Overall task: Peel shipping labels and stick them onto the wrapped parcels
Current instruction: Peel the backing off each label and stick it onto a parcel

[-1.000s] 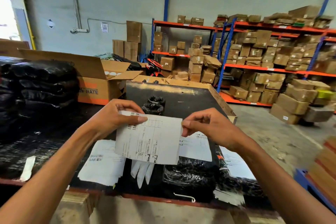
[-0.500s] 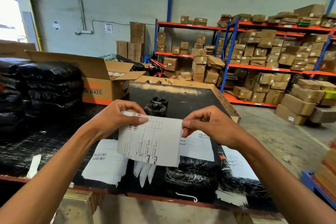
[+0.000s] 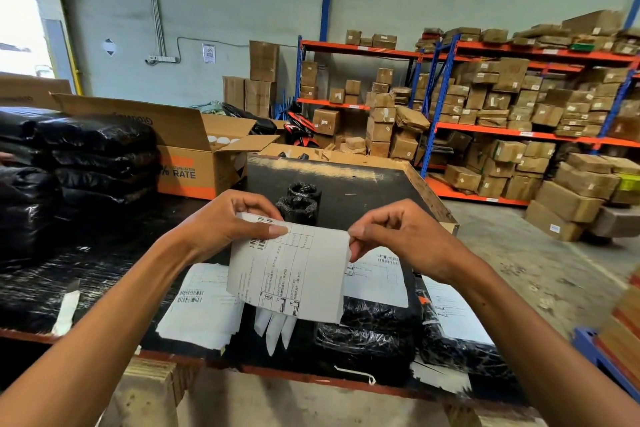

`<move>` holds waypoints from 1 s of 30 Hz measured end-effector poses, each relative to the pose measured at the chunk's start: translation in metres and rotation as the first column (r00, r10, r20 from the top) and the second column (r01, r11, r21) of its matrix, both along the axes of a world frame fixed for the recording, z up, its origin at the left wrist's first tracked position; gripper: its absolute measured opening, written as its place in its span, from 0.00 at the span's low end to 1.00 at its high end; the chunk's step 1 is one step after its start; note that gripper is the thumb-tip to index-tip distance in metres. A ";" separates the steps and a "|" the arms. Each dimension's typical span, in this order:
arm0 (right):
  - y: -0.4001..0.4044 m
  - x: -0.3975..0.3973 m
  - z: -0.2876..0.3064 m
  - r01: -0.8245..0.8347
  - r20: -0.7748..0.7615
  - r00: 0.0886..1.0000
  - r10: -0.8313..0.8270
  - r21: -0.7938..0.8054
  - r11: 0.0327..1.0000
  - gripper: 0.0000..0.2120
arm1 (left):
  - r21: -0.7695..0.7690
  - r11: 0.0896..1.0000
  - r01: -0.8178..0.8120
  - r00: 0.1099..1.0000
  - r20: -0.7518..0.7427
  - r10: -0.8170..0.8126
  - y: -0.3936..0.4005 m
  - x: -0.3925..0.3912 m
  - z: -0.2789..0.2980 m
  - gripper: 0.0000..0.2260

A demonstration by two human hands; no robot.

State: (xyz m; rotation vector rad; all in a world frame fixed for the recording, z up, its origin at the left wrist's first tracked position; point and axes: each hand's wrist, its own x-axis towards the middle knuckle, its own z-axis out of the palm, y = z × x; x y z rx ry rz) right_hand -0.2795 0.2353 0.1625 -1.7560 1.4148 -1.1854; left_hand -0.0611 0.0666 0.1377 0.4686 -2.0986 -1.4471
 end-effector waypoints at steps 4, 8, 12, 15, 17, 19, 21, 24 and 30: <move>-0.001 -0.002 -0.002 -0.015 0.021 1.000 0.015 0.014 1.000 0.09 | -0.001 1.000 -0.007 1.000 0.013 0.007 -0.001 -0.001 -0.001 0.18; -0.003 -0.002 -0.005 -0.036 0.043 0.998 0.035 0.024 0.999 0.08 | -0.038 0.997 -0.061 0.996 0.069 0.064 0.001 -0.004 -0.002 0.14; -0.011 -0.003 -0.011 0.037 0.128 0.991 -0.034 -0.020 0.999 0.09 | -0.368 0.880 -0.301 0.932 0.080 0.353 0.011 -0.021 -0.009 0.14; -0.019 -0.001 -0.017 0.075 0.190 0.980 -0.066 -0.041 0.996 0.09 | -0.366 0.865 -0.343 0.936 -0.060 0.346 0.036 -0.032 -0.007 0.07; -0.023 0.000 -0.021 0.085 0.205 0.976 -0.075 -0.043 0.995 0.09 | -0.240 0.937 -0.252 0.967 -0.078 0.241 0.055 -0.038 -0.003 0.06; -0.026 0.001 -0.024 0.095 0.198 0.977 -0.083 -0.053 0.994 0.09 | -0.150 0.965 -0.215 0.972 -0.124 0.197 0.064 -0.041 -0.001 0.07; -0.027 0.002 -0.027 0.108 0.182 0.979 -0.095 -0.062 0.992 0.09 | -0.124 0.964 -0.234 0.964 -0.157 0.214 0.065 -0.042 -0.002 0.08; -0.028 0.006 -0.030 0.127 0.155 0.981 -0.114 -0.077 0.989 0.08 | -0.140 0.949 -0.282 0.955 -0.135 0.264 0.061 -0.042 -0.005 0.06; -0.031 0.013 -0.032 0.115 0.122 0.987 -0.103 -0.087 0.990 0.07 | -0.205 0.926 -0.318 0.948 -0.075 0.309 0.058 -0.042 -0.011 0.05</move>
